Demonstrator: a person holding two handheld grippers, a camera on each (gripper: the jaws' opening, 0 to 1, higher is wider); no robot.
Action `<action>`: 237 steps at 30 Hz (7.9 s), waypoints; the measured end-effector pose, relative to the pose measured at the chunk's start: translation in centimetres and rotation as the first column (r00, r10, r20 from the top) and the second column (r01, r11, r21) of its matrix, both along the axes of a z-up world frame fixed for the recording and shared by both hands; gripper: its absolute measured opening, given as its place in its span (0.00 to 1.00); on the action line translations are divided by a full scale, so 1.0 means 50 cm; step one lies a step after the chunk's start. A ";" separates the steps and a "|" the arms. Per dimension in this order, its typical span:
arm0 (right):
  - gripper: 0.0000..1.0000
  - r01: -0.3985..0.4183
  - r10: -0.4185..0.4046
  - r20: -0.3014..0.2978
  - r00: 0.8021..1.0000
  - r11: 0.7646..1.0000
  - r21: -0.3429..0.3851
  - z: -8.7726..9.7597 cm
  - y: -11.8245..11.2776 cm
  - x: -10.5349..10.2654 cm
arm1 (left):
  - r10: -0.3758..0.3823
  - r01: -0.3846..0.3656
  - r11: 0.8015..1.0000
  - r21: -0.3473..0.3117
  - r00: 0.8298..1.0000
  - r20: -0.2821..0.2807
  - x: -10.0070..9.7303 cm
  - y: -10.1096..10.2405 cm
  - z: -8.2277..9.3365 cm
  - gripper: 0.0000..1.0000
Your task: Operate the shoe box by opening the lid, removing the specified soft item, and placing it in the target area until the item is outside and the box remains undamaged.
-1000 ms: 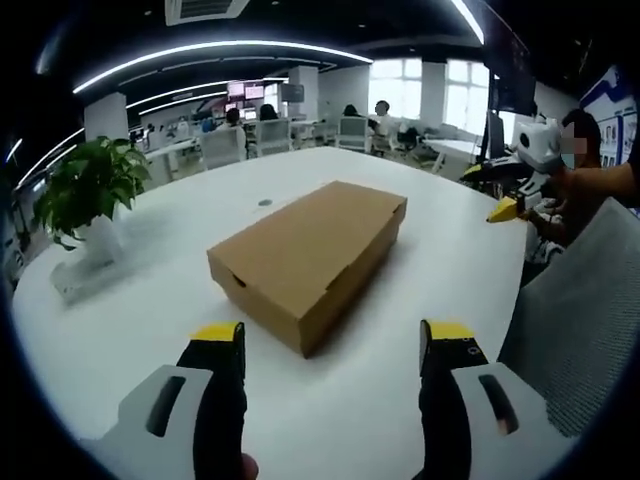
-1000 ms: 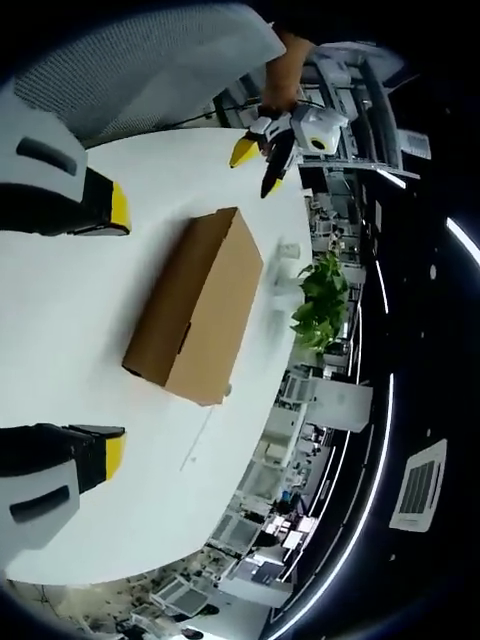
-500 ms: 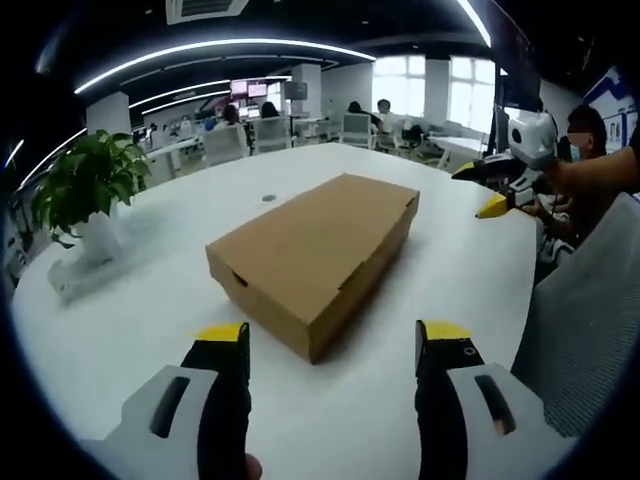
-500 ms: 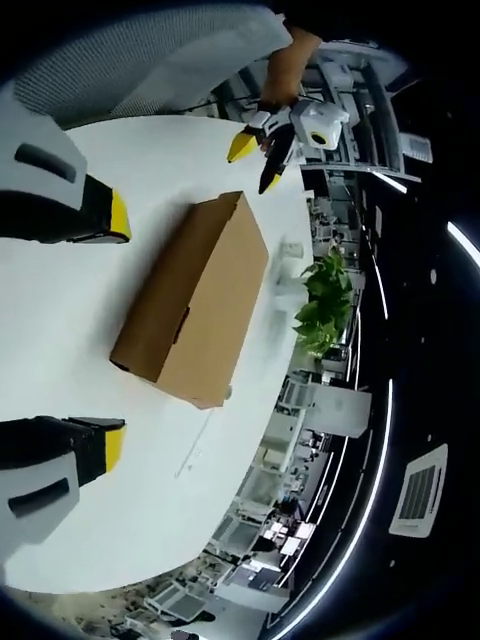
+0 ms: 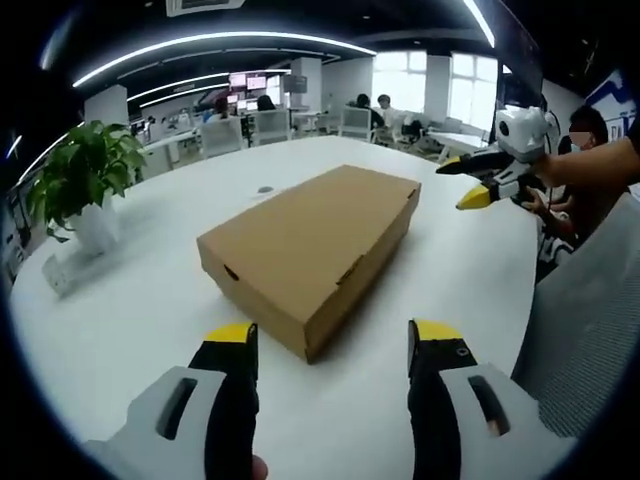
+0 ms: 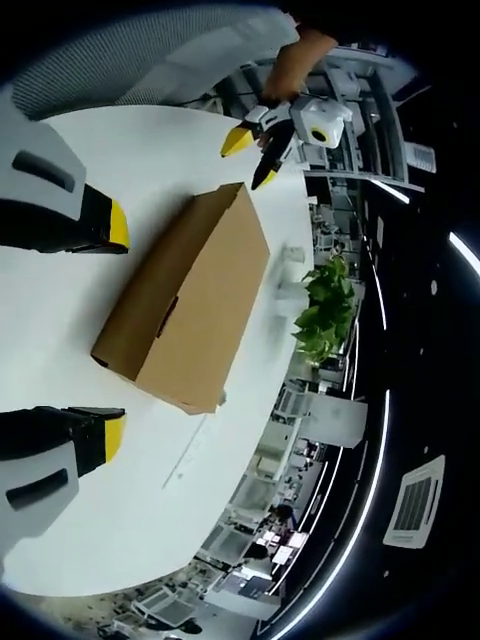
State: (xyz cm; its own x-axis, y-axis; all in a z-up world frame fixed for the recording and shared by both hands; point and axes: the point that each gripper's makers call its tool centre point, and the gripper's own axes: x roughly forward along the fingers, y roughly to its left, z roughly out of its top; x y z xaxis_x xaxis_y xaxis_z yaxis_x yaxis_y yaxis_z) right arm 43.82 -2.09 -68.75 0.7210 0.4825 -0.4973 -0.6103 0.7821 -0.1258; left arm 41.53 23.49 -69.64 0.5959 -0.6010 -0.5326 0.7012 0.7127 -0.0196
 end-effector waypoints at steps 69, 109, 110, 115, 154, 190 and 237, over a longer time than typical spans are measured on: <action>0.35 0.094 -0.085 -0.160 0.984 0.994 0.049 -0.059 0.070 0.038 | 0.012 -0.012 1.000 0.004 0.998 -0.064 0.094 0.043 -0.044 0.39; 0.31 0.203 -0.193 -0.165 0.967 0.978 0.046 -0.058 0.146 -0.026 | -0.072 0.074 0.997 0.017 0.992 -0.102 0.087 0.103 -0.034 0.36; 0.31 0.202 -0.192 -0.167 0.967 0.978 0.045 -0.057 0.146 -0.028 | -0.071 0.073 0.997 0.019 0.992 -0.104 0.087 0.103 -0.033 0.36; 0.31 0.198 -0.187 -0.172 0.967 0.979 0.049 -0.049 0.146 -0.028 | -0.070 0.073 0.997 0.023 0.991 -0.113 0.087 0.105 -0.032 0.35; 0.40 0.205 -0.183 -0.160 0.970 0.968 0.141 0.060 0.157 -0.024 | -0.032 0.023 0.996 -0.084 0.994 -0.102 0.094 0.107 0.061 0.36; 0.44 0.185 -0.191 0.016 0.982 0.966 0.178 0.170 0.154 0.053 | 0.013 -0.009 0.993 -0.121 0.999 0.036 0.179 0.102 0.185 0.36; 0.00 0.316 -0.333 0.141 0.932 0.940 0.130 0.232 0.056 0.251 | 0.174 -0.167 0.984 -0.059 0.974 0.147 0.360 0.118 0.193 0.10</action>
